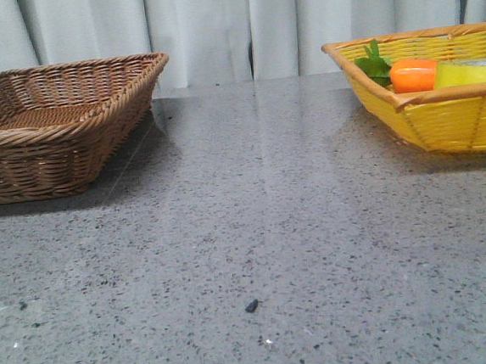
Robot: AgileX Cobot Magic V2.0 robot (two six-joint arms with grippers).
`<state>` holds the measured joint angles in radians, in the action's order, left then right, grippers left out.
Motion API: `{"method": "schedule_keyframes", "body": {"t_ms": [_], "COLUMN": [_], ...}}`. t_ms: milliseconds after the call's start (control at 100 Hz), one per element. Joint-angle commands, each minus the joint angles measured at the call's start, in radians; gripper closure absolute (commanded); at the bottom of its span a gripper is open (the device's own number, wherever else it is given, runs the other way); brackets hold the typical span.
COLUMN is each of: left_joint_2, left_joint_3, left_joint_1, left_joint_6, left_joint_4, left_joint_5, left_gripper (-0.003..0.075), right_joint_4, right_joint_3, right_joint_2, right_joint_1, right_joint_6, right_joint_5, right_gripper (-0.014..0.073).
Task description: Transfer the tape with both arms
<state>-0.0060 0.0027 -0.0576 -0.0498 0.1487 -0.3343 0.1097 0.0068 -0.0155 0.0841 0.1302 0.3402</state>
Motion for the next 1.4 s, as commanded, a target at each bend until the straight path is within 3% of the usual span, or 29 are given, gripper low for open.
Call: {"method": "schedule_keyframes", "body": {"t_ms": [0, 300, 480, 590, 750, 1390], "left_joint_2": [-0.029, -0.029, -0.029, -0.029, -0.029, -0.029], "left_joint_3": [0.010, 0.010, 0.010, 0.010, 0.010, 0.010], "left_joint_1": [0.002, 0.002, 0.002, 0.002, 0.003, 0.003], "left_joint_6": [0.010, 0.006, 0.004, 0.004, 0.004, 0.004], "left_joint_4": [0.002, -0.003, 0.039, 0.275, 0.347, 0.372], "left_joint_5": [0.045, 0.049, 0.116, 0.224, 0.348, 0.390], "left_gripper": [0.0741, 0.0741, 0.0741, 0.0741, 0.0741, 0.0741], "right_joint_4": [0.013, 0.013, -0.116, -0.126, -0.152, -0.181], "right_joint_3": [0.024, 0.024, 0.024, 0.024, 0.024, 0.024], "right_joint_2": [-0.015, -0.015, -0.015, -0.015, -0.015, -0.015], "right_joint_1": [-0.007, -0.007, -0.007, -0.007, -0.007, -0.007], "right_joint_6": [-0.008, -0.008, -0.008, -0.008, -0.008, -0.008], "right_joint_5": [-0.051, -0.213, -0.397, -0.379, -0.359, -0.396], "right_gripper": [0.0660, 0.0660, 0.0660, 0.0660, 0.0660, 0.0660]}}
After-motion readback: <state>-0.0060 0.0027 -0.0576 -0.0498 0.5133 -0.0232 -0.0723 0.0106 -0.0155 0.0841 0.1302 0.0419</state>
